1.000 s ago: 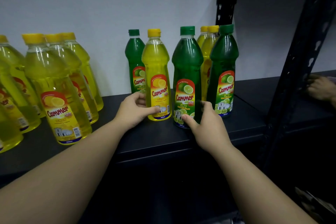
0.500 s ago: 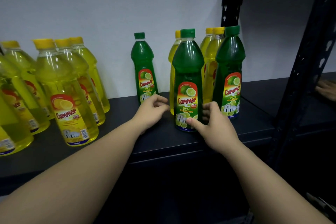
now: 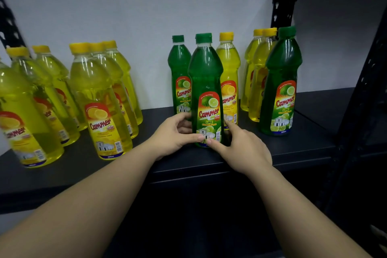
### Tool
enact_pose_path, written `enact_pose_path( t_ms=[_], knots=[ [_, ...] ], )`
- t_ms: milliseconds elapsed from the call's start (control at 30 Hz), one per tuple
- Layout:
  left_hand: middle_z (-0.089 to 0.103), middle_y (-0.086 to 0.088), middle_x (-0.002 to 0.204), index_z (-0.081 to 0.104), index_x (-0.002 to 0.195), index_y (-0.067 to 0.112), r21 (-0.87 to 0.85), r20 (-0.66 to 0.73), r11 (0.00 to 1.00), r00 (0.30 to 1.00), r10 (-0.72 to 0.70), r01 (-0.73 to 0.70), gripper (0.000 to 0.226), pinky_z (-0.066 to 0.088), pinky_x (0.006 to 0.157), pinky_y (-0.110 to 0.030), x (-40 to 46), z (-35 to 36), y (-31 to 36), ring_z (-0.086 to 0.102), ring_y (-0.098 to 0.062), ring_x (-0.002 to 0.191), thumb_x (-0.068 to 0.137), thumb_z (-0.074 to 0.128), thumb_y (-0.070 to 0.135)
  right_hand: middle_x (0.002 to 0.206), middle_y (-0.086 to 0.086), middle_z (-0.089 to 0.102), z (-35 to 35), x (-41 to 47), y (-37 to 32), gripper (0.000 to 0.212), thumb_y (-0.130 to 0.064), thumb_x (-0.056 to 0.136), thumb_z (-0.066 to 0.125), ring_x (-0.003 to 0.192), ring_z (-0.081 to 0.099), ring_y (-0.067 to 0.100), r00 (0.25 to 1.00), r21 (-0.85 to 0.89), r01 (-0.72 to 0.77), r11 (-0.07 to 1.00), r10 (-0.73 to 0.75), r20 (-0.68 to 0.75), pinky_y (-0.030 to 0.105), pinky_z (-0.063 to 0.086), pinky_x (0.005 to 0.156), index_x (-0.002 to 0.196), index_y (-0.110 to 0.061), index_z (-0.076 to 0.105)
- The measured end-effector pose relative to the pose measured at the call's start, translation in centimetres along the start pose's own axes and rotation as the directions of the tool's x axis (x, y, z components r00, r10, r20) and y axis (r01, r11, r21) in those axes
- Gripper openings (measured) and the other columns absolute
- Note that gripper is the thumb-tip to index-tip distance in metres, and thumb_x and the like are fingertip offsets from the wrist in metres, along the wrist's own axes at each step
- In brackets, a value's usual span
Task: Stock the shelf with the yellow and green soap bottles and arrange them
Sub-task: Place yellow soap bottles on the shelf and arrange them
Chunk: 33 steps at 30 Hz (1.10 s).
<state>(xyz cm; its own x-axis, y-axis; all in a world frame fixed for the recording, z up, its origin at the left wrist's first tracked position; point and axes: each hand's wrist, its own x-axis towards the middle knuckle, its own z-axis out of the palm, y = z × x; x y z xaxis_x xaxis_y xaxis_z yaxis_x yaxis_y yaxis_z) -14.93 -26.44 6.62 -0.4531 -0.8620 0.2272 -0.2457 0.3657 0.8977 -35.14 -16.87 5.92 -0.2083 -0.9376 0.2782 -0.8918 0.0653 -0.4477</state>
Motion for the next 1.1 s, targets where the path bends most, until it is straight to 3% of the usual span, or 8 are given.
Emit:
enact_pose_path(
  t_ms=[167, 400, 500, 600, 700, 767, 933, 1100],
  knots=[
    [0.074, -0.001, 0.115, 0.058, 0.141, 0.019, 0.088, -0.059, 0.996, 0.998, 0.019, -0.014, 0.074, 0.061, 0.091, -0.034, -0.2, -0.3, -0.1, 0.074, -0.013, 0.103, 0.075, 0.092, 0.025, 0.130, -0.013, 0.065, 0.0, -0.5, 0.2, 0.096, -0.102, 0.063, 0.041, 0.118, 0.061, 0.017, 1.000, 0.016, 0.007, 1.000, -0.007, 0.026, 0.039, 0.054, 0.083, 0.137, -0.040, 0.048],
    [0.072, 0.003, 0.120, 0.053, 0.146, 0.018, 0.177, -0.190, 0.983, 0.982, -0.021, 0.055, 0.083, 0.060, 0.096, -0.039, 0.4, -2.4, -1.4, 0.072, -0.011, 0.106, 0.075, 0.092, 0.033, 0.138, -0.010, 0.061, -1.0, -0.9, 0.2, 0.104, -0.101, 0.059, 0.050, 0.126, 0.056, 0.016, 0.990, -0.013, 0.029, 0.999, -0.027, 0.138, 0.037, 0.050, 0.087, 0.142, -0.039, 0.053],
    [0.071, 0.003, 0.122, 0.052, 0.147, 0.016, 0.146, -0.216, 0.986, 0.975, -0.044, 0.077, 0.078, 0.059, 0.097, -0.032, 0.8, -2.9, -1.5, 0.070, -0.008, 0.107, 0.079, 0.089, 0.025, 0.137, -0.012, 0.063, -1.4, -1.1, 0.3, 0.098, -0.100, 0.059, 0.052, 0.125, 0.057, 0.014, 0.982, -0.002, 0.059, 0.998, -0.058, 0.177, 0.036, 0.049, 0.086, 0.136, -0.040, 0.060],
    [0.068, -0.004, 0.131, 0.049, 0.149, 0.012, 0.123, -0.234, 0.988, 0.970, -0.066, 0.097, 0.079, 0.057, 0.095, -0.025, 1.3, -2.9, -1.8, 0.068, -0.011, 0.113, 0.081, 0.088, 0.020, 0.143, -0.015, 0.059, -1.5, -1.1, 0.3, 0.106, -0.103, 0.054, 0.049, 0.129, 0.055, 0.014, 0.978, -0.005, 0.075, 0.997, -0.073, 0.196, 0.038, 0.051, 0.091, 0.139, -0.040, 0.058],
    [0.063, -0.005, 0.137, 0.048, 0.148, 0.010, 0.108, -0.265, 0.987, 0.960, -0.085, 0.118, 0.073, 0.051, 0.079, -0.008, 1.7, -2.6, -2.0, 0.064, -0.011, 0.114, 0.085, 0.084, 0.015, 0.152, -0.018, 0.051, -1.7, -1.1, 0.3, 0.113, -0.104, 0.051, 0.048, 0.135, 0.052, 0.015, 0.971, -0.005, 0.092, 0.996, -0.088, 0.221, 0.040, 0.050, 0.097, 0.144, -0.040, 0.055],
    [0.059, 0.000, 0.135, 0.046, 0.149, 0.008, 0.104, -0.267, 0.988, 0.960, -0.087, 0.118, 0.072, 0.048, 0.077, -0.005, 1.8, -2.4, -2.0, 0.059, -0.008, 0.115, 0.087, 0.082, 0.013, 0.153, -0.019, 0.049, -1.8, -1.1, 0.3, 0.113, -0.104, 0.052, 0.050, 0.136, 0.050, 0.014, 0.969, -0.007, 0.100, 0.995, -0.096, 0.230, 0.040, 0.049, 0.098, 0.145, -0.040, 0.054],
    [0.057, -0.004, 0.149, 0.044, 0.154, 0.012, 0.113, -0.260, 0.986, 0.961, -0.090, 0.123, 0.074, 0.049, 0.110, -0.034, 2.1, -2.4, -2.2, 0.059, -0.012, 0.129, 0.090, 0.080, 0.020, 0.155, -0.019, 0.047, -1.8, -1.2, 0.4, 0.110, -0.103, 0.056, 0.049, 0.138, 0.048, 0.015, 0.966, -0.011, 0.112, 0.994, -0.107, 0.236, 0.041, 0.049, 0.100, 0.146, -0.040, 0.052],
    [0.062, -0.002, 0.145, 0.047, 0.152, 0.016, 0.116, -0.261, 0.986, 0.962, -0.084, 0.117, 0.071, 0.049, 0.112, -0.041, 1.9, -2.4, -2.2, 0.062, -0.012, 0.127, 0.090, 0.080, 0.023, 0.156, -0.019, 0.045, -1.8, -1.4, 0.3, 0.105, -0.100, 0.060, 0.049, 0.140, 0.045, 0.014, 0.966, -0.020, 0.120, 0.993, -0.112, 0.233, 0.040, 0.046, 0.101, 0.147, -0.041, 0.050]
  ],
)
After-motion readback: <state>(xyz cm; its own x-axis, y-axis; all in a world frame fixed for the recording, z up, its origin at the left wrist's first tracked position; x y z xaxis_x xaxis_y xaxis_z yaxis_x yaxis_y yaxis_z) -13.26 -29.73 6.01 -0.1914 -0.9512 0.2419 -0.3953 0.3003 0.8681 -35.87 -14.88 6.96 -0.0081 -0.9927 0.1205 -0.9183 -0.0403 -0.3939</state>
